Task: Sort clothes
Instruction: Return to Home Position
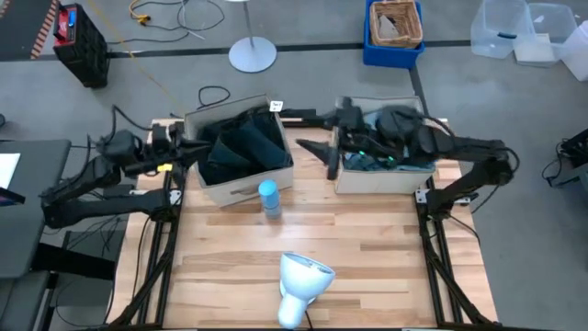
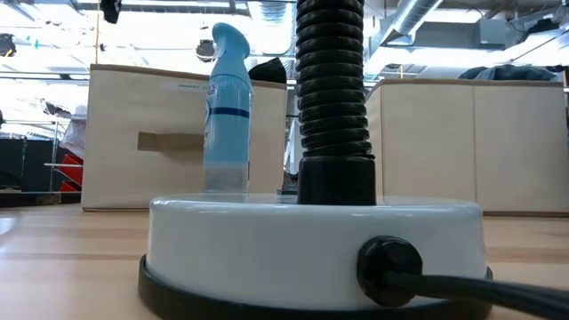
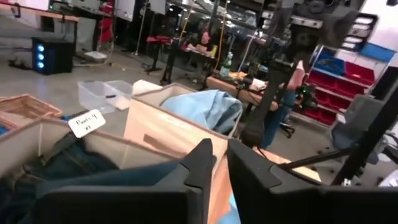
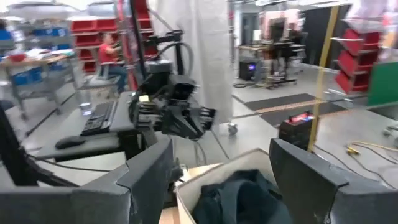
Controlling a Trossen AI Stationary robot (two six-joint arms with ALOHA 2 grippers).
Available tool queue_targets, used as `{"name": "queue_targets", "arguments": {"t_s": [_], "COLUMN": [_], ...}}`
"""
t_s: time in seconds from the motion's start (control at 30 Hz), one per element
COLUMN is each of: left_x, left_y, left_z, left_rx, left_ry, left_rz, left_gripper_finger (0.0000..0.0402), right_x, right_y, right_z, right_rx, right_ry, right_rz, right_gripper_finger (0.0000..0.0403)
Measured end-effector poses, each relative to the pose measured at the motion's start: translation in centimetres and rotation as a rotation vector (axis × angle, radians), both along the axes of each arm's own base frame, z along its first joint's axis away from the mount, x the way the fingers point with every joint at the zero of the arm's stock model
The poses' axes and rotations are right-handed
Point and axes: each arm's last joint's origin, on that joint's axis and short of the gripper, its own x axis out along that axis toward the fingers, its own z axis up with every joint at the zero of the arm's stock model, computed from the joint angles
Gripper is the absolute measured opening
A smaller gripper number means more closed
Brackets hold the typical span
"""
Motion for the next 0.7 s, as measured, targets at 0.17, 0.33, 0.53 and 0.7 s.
{"name": "queue_targets", "arguments": {"t_s": [0.17,0.33,0.53,0.7], "left_x": [-0.8,-0.5,0.3,0.9], "left_y": [-0.3,-0.4,-0.2,0.0], "left_z": [-1.7,-3.1,-4.8,-5.3], "left_rx": [-0.036,-0.049,-0.082,-0.12], "left_ry": [-0.01,0.017,0.058,-0.025], "left_rz": [-0.016,-0.069,-0.086,-0.09], "left_gripper_finger": [0.0026,0.0014,0.0002,0.0002], "right_x": [-5.3,-9.6,-13.7,-15.9], "right_y": [0.8,1.0,1.1,0.7], "right_z": [-1.9,-4.9,-9.2,-12.8], "right_rx": [0.06,0.147,0.237,0.311], "right_ry": [-0.011,-0.018,-0.074,-0.12], "right_rz": [-0.066,-0.042,-0.005,0.007], "right_gripper_finger": [0.0285,0.0285,0.0285,0.0285]}}
